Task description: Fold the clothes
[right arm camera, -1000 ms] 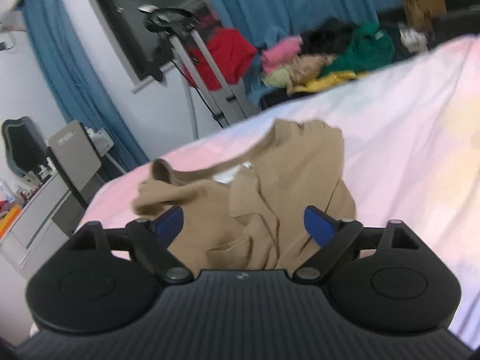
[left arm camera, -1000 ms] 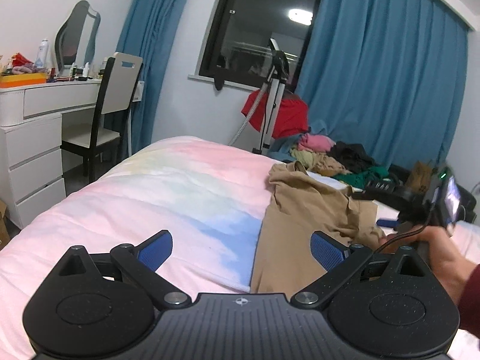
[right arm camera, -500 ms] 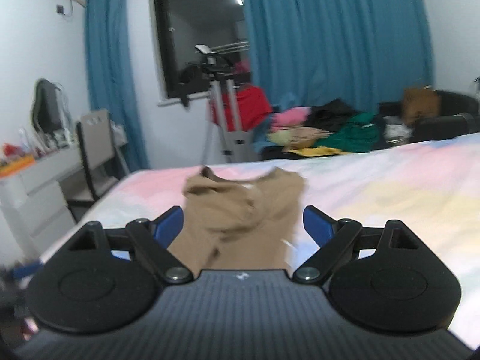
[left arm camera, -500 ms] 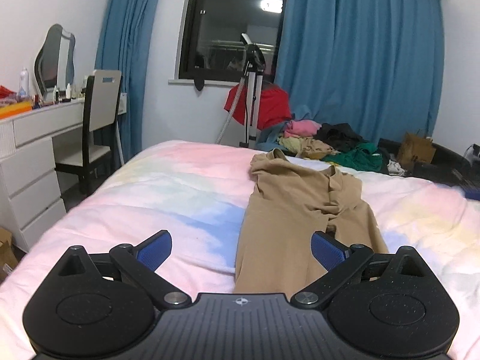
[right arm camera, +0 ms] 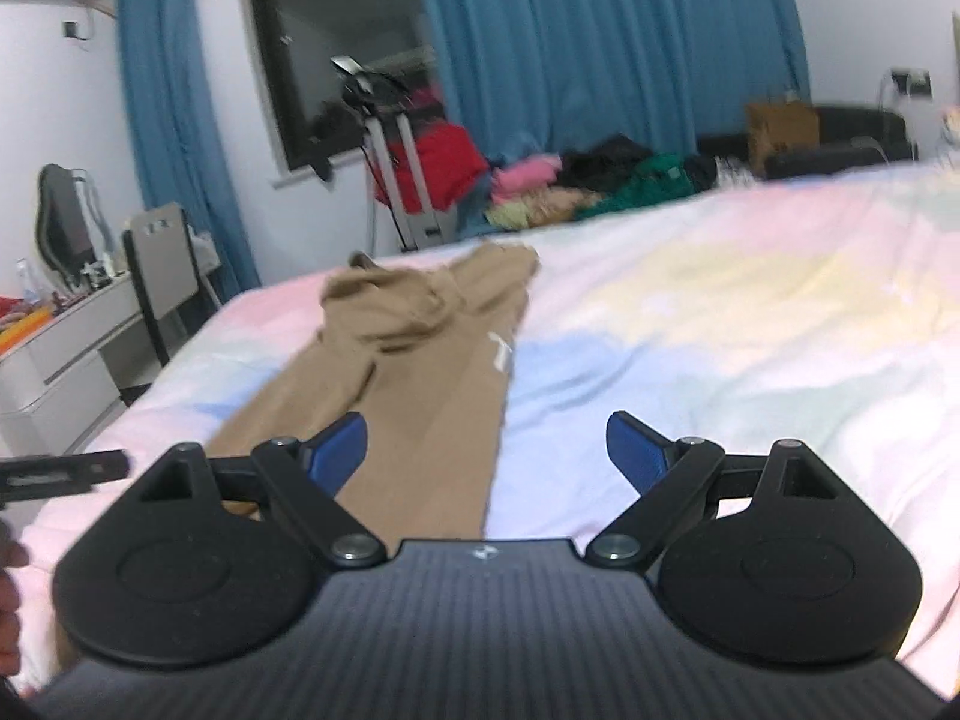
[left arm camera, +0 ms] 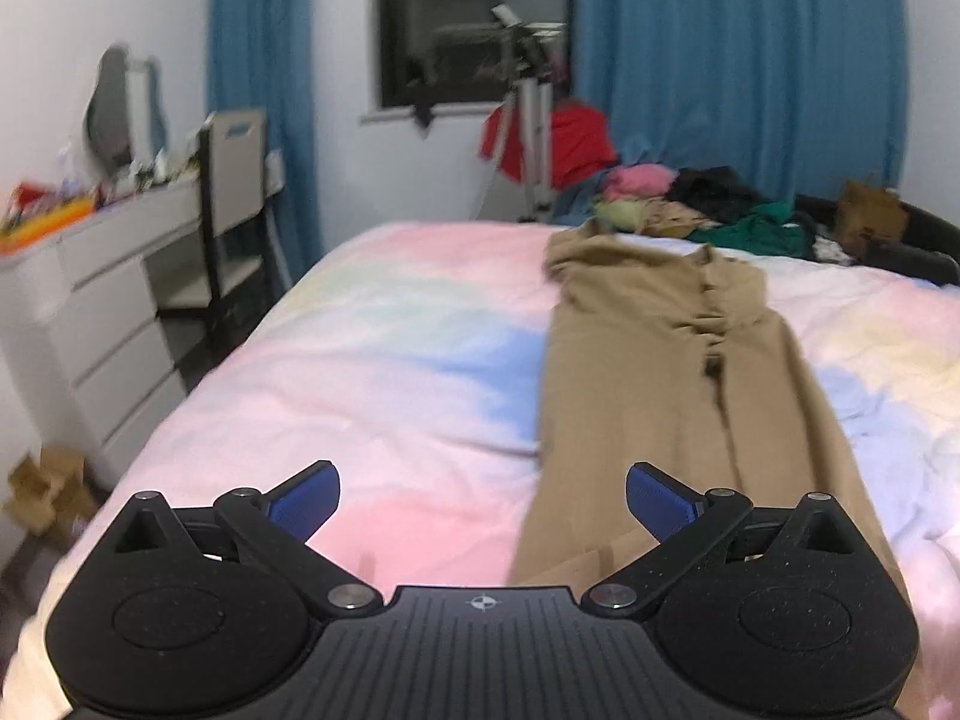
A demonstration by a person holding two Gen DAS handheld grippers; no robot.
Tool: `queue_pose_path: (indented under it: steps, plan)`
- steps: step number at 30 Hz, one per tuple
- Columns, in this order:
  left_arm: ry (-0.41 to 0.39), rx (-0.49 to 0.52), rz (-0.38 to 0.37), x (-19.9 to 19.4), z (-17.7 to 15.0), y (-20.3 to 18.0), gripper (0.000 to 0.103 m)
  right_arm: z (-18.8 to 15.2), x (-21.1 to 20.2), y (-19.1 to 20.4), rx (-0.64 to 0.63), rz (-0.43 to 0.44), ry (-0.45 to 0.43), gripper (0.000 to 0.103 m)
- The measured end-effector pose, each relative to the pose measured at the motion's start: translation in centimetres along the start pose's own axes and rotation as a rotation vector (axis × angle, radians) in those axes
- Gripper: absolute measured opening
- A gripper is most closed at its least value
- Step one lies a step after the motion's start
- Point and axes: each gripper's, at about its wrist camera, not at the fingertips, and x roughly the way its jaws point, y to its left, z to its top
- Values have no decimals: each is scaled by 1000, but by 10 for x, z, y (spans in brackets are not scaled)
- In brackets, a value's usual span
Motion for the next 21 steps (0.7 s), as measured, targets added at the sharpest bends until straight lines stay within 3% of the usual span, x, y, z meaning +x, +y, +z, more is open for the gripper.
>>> queue_pose_path:
  steps: [3,9,11,14,18,21]
  plan:
    - [52,-141,15,-2,0,35,102,-1,7,-5,41,-3,23,88]
    - [204,-596,5,3,-14,116,101,-4,3,-12,85,33,34,88]
    - [247,-698,-7,7,-23,132,100,-5,4,-15,101,44,44,88]
    - [314,-785,-24,14,-37,145,94,-6,7,-17,128,60,65,88]
    - [325,-805,-39,12,-45,150,89,-8,10,-17,146,73,86,88]
    - [333,-798,-70,7,-50,143,79,-9,11,-17,160,83,102,88]
